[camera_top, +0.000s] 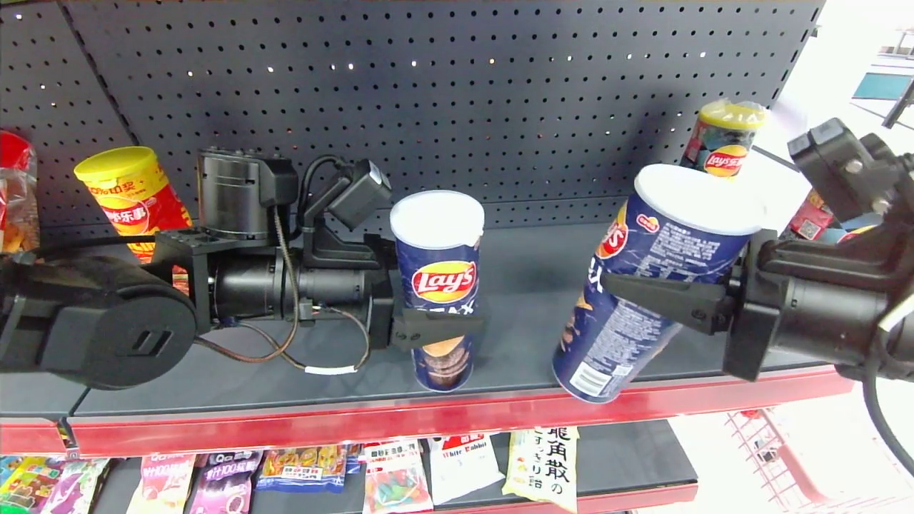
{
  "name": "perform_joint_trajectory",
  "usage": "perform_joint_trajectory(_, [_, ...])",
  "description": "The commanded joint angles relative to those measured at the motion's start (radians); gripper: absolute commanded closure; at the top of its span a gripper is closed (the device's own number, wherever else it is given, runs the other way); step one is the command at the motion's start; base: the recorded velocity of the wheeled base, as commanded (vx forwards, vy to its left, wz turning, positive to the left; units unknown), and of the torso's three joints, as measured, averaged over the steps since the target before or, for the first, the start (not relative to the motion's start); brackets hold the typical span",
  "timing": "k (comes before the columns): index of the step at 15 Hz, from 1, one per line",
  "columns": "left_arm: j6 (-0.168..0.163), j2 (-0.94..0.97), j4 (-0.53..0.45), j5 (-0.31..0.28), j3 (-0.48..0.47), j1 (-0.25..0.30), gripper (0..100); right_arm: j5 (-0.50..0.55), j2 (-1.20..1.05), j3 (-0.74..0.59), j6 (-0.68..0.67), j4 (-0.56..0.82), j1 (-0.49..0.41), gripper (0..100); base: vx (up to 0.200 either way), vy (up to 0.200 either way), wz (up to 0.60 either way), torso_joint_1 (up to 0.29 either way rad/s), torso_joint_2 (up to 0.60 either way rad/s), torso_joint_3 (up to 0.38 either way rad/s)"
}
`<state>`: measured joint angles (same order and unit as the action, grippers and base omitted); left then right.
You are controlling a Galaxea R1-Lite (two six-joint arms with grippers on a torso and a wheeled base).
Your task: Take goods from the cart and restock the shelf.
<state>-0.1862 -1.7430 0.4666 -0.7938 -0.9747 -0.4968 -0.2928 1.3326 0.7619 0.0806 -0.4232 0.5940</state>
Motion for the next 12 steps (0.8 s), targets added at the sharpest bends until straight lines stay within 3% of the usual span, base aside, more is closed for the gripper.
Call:
perform_joint_trajectory(1, [0.002,0.010,0.003,-0.001,0.005,0.000,0,0.000,0.073,0.062,0.001,0.000,-0.022,100,0.000,0.000,0.00,0.000,0.00,0.000])
perform_joint_trajectory(7, [0.014,0.099,0.003,0.002,0.083,0.035,0,-0.003,0.292,0.261,0.004,0.000,-0.053,100,0.000,0.000,0.00,0.000,0.00,0.000])
perform_joint_trajectory(12, [0.044,0.200,0.000,0.002,0.182,0.052,0,-0.002,0.530,0.519,0.008,0.004,-0.048,100,0.000,0.000,0.00,0.000,0.00,0.000])
